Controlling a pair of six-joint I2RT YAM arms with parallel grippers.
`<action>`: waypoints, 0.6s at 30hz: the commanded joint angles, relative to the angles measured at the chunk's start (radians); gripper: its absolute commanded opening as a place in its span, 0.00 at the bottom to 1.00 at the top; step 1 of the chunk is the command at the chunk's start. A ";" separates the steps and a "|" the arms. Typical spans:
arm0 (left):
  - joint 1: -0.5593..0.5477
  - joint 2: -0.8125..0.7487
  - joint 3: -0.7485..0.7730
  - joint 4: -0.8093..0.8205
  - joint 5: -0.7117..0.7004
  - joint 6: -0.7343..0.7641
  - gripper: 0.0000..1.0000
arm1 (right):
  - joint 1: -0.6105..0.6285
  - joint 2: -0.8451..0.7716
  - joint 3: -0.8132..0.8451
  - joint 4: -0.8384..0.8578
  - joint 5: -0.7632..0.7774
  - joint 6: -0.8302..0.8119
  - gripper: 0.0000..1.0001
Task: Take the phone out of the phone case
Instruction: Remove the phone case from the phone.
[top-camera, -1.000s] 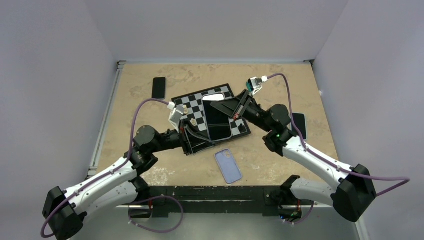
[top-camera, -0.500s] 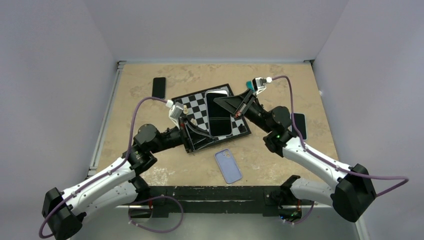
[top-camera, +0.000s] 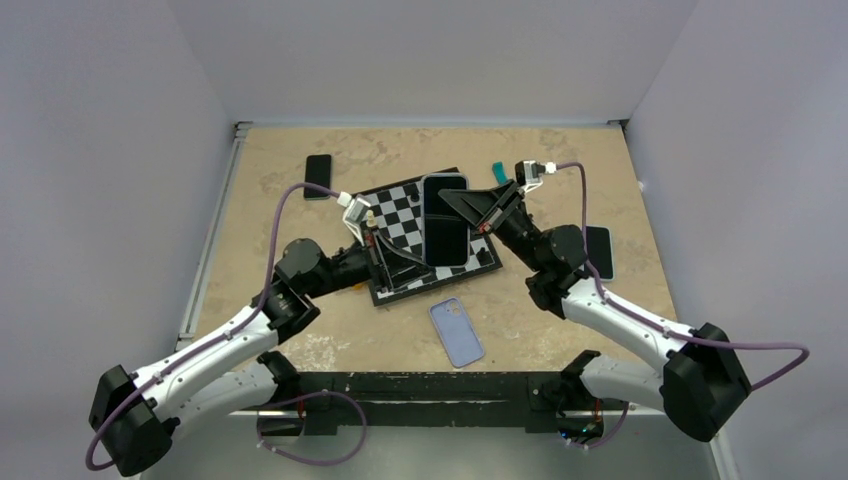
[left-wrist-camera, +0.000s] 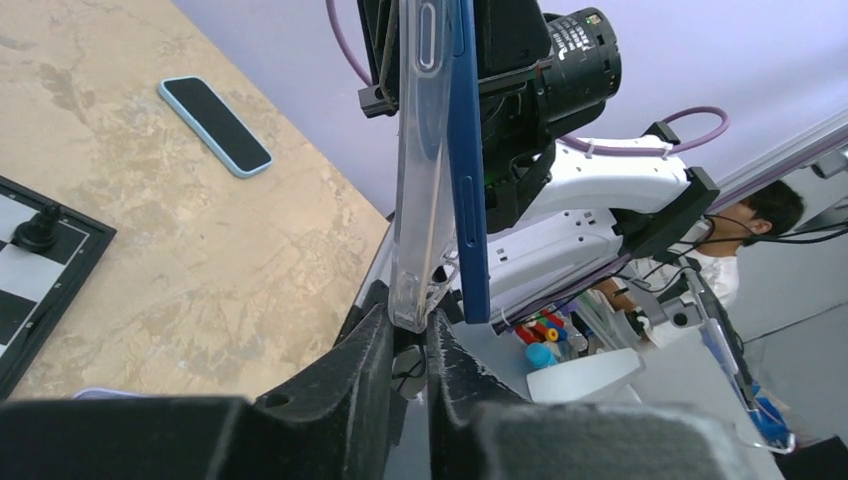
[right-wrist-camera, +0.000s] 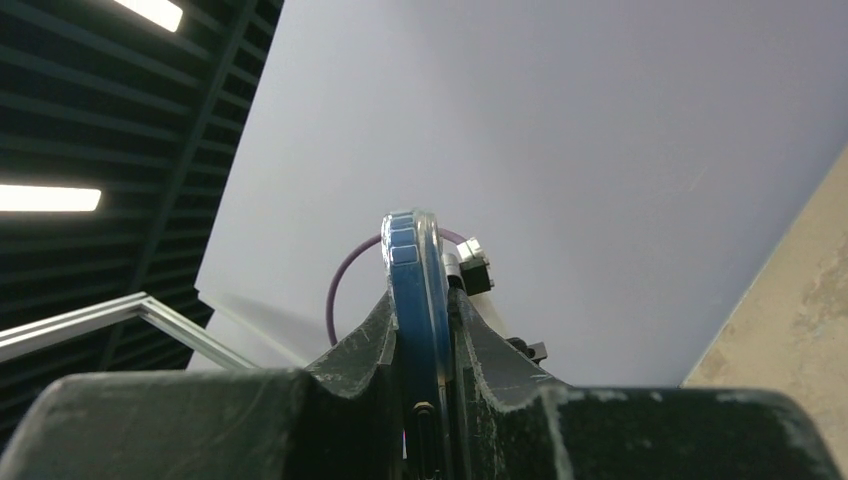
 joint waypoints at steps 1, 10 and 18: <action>0.071 0.081 0.017 0.038 -0.221 -0.015 0.24 | 0.090 -0.035 0.000 0.216 -0.187 0.253 0.00; 0.090 0.076 0.008 0.104 -0.186 -0.137 0.39 | 0.145 0.067 0.019 0.293 -0.222 0.224 0.00; 0.087 0.090 0.034 0.020 -0.244 -0.024 0.01 | 0.176 0.105 0.110 0.188 -0.203 0.120 0.00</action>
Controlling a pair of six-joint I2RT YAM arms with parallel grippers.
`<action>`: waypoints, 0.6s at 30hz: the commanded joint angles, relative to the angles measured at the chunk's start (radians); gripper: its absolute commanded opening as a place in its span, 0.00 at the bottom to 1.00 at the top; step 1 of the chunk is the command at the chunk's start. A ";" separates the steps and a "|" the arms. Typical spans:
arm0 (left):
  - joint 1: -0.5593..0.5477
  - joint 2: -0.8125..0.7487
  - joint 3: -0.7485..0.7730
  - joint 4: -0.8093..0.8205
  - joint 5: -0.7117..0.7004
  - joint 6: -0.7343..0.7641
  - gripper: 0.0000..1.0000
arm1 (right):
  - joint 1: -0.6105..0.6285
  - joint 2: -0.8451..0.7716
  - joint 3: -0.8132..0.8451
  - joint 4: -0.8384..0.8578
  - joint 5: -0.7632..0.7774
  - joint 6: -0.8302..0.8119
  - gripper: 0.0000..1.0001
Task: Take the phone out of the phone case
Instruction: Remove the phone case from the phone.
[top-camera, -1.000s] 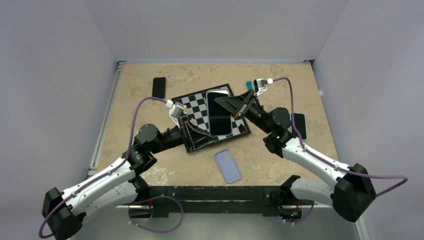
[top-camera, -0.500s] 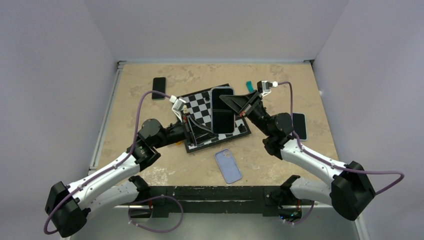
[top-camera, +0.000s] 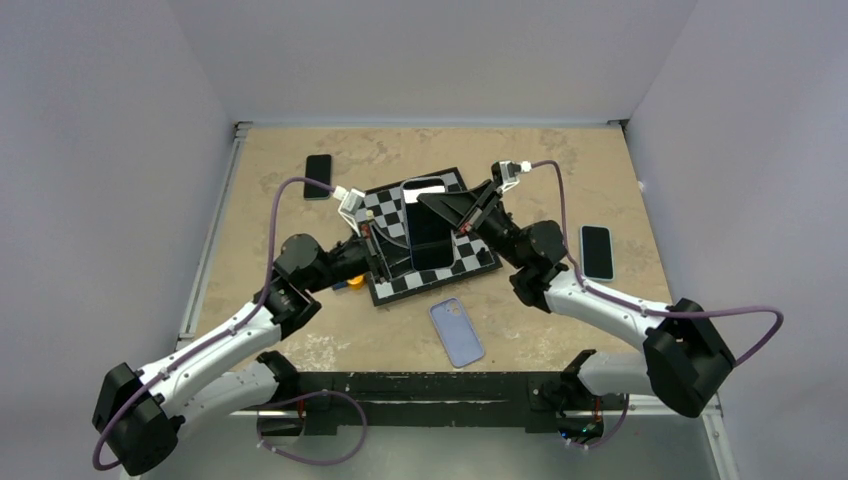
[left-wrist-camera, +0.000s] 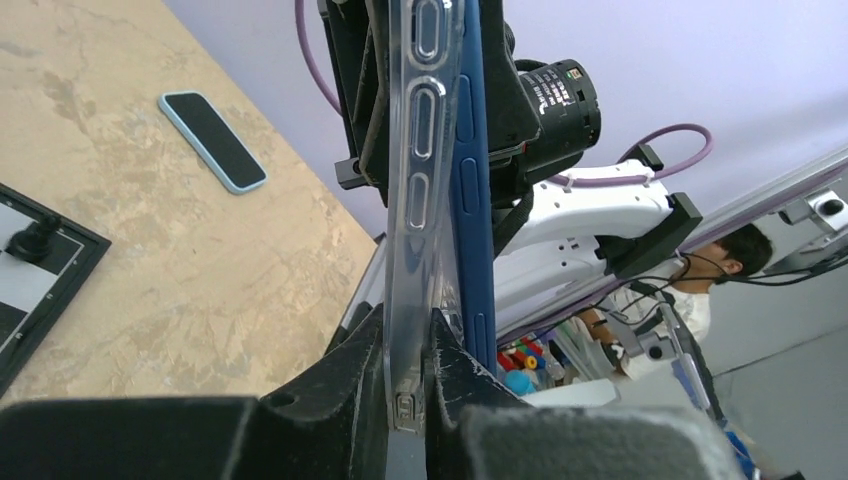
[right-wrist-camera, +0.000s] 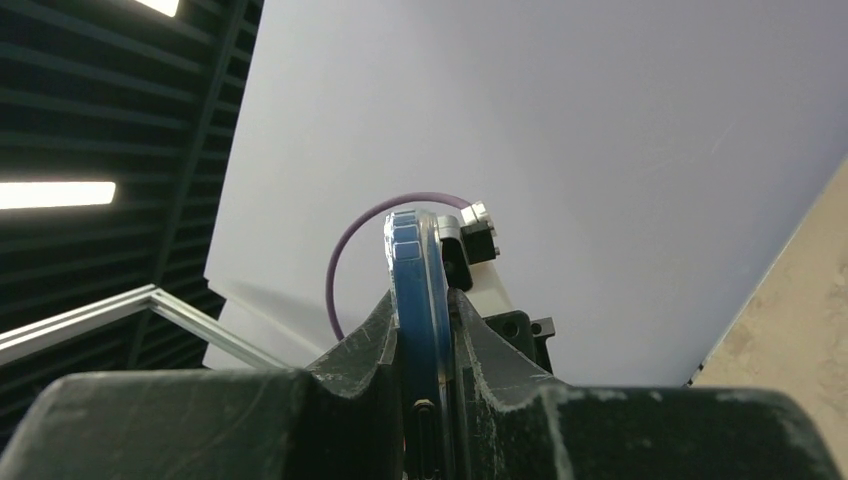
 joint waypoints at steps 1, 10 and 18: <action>0.036 0.033 0.024 -0.070 -0.316 0.112 0.00 | 0.112 -0.021 0.110 0.096 -0.210 0.078 0.00; -0.064 -0.005 -0.005 -0.360 -1.106 0.614 0.00 | 0.110 0.062 0.174 0.355 -0.160 0.365 0.00; -0.076 -0.045 -0.032 -0.352 -1.092 0.619 0.00 | 0.094 0.072 0.165 0.415 -0.151 0.417 0.00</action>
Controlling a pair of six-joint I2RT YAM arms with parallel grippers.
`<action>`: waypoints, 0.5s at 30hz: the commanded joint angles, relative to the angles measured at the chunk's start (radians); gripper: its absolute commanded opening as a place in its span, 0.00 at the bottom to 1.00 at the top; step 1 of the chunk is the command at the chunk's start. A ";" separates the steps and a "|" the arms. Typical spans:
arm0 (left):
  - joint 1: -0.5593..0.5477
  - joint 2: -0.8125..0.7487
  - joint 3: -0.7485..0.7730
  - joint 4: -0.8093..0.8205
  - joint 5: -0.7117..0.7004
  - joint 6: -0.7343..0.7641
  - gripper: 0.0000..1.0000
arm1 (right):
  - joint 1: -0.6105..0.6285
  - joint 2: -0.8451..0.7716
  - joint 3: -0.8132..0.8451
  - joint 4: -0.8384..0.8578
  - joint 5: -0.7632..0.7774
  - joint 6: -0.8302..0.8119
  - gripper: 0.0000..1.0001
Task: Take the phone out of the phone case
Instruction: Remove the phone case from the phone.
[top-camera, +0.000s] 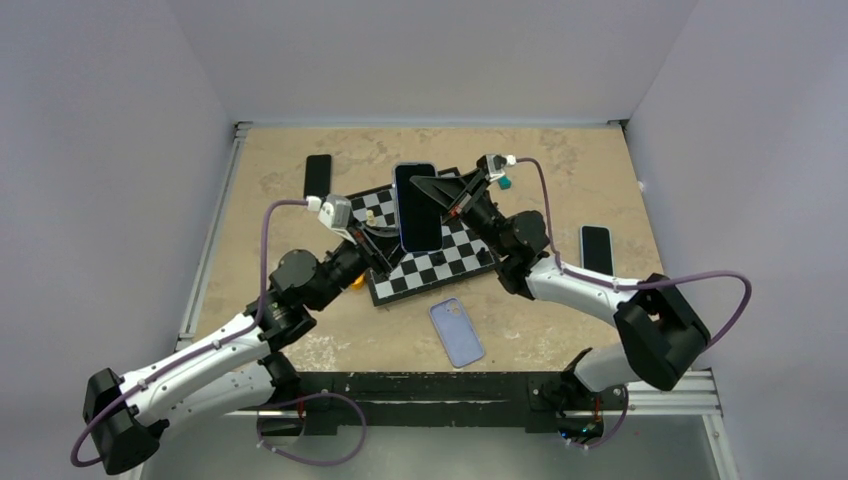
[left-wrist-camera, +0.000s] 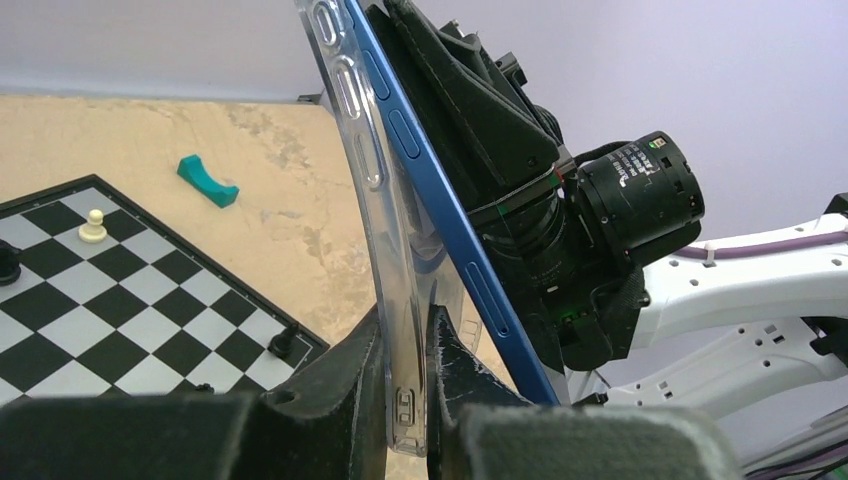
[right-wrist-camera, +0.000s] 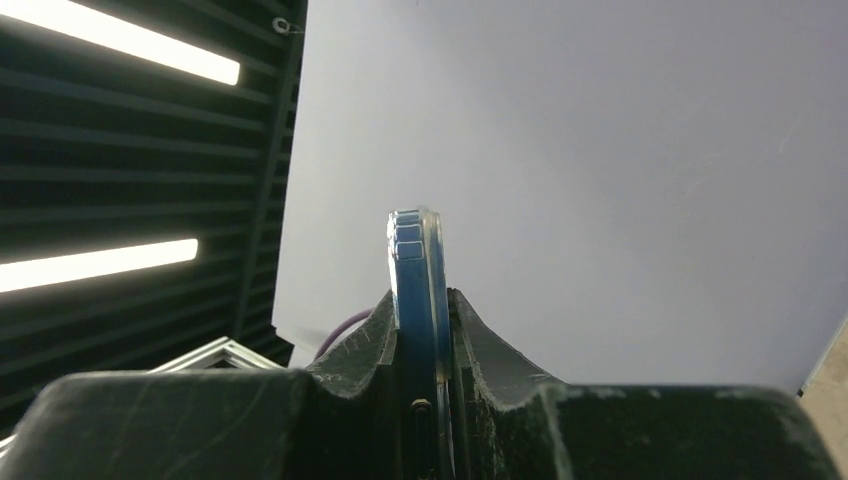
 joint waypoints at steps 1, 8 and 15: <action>0.072 0.037 -0.056 -0.244 -0.503 0.183 0.00 | 0.085 -0.088 0.063 0.326 -0.206 0.249 0.00; 0.085 -0.093 0.067 -0.498 0.088 0.017 0.35 | -0.047 -0.213 -0.007 0.032 -0.273 -0.053 0.00; 0.087 -0.218 0.148 -0.585 0.505 -0.132 0.60 | -0.118 -0.252 0.014 -0.153 -0.286 -0.200 0.00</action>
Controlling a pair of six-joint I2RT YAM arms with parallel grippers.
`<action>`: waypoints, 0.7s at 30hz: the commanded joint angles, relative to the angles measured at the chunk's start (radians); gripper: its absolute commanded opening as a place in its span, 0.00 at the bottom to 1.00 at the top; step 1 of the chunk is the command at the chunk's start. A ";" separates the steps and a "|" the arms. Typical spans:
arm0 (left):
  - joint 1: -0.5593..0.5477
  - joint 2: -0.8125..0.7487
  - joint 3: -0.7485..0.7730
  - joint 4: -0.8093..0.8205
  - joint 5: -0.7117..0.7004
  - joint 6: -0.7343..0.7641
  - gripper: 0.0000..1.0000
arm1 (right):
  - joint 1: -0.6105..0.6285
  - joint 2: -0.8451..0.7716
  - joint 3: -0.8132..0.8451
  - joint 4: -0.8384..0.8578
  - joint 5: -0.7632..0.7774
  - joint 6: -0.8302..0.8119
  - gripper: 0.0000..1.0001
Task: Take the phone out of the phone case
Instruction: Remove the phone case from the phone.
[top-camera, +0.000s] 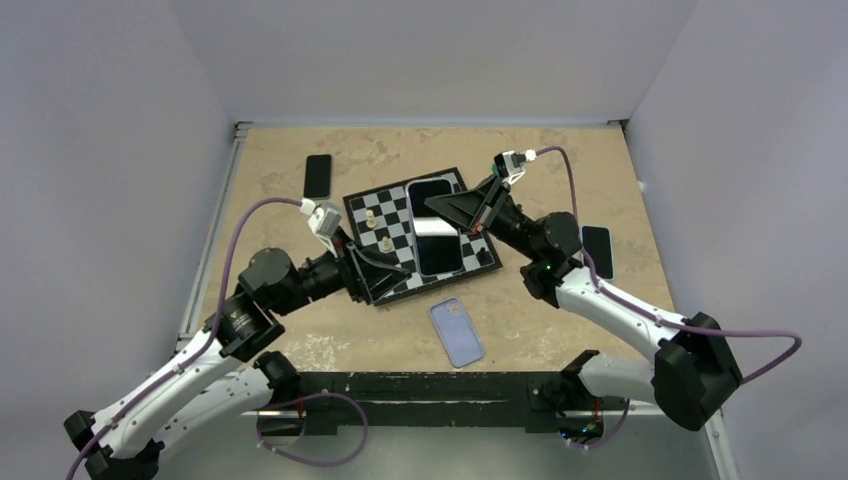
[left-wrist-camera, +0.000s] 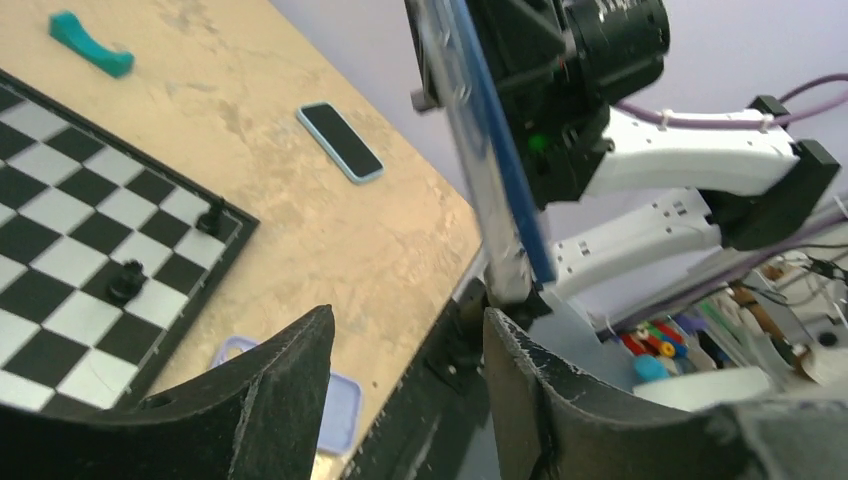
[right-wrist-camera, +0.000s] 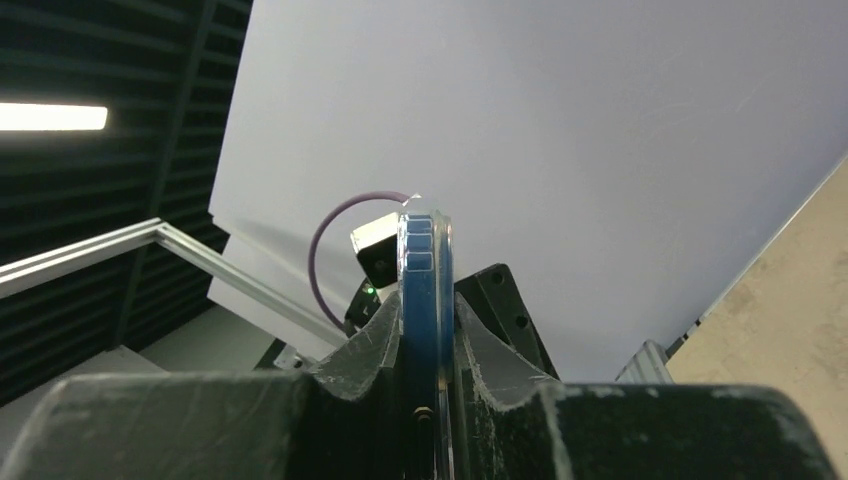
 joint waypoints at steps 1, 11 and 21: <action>0.019 -0.050 0.069 -0.196 0.212 -0.091 0.60 | -0.038 -0.046 0.061 0.014 -0.053 -0.050 0.00; 0.017 0.039 0.040 0.251 0.327 -0.526 0.55 | -0.045 -0.006 0.081 -0.004 -0.034 -0.089 0.00; 0.017 0.084 0.024 0.252 0.279 -0.517 0.54 | -0.045 -0.031 0.077 -0.024 -0.020 -0.084 0.00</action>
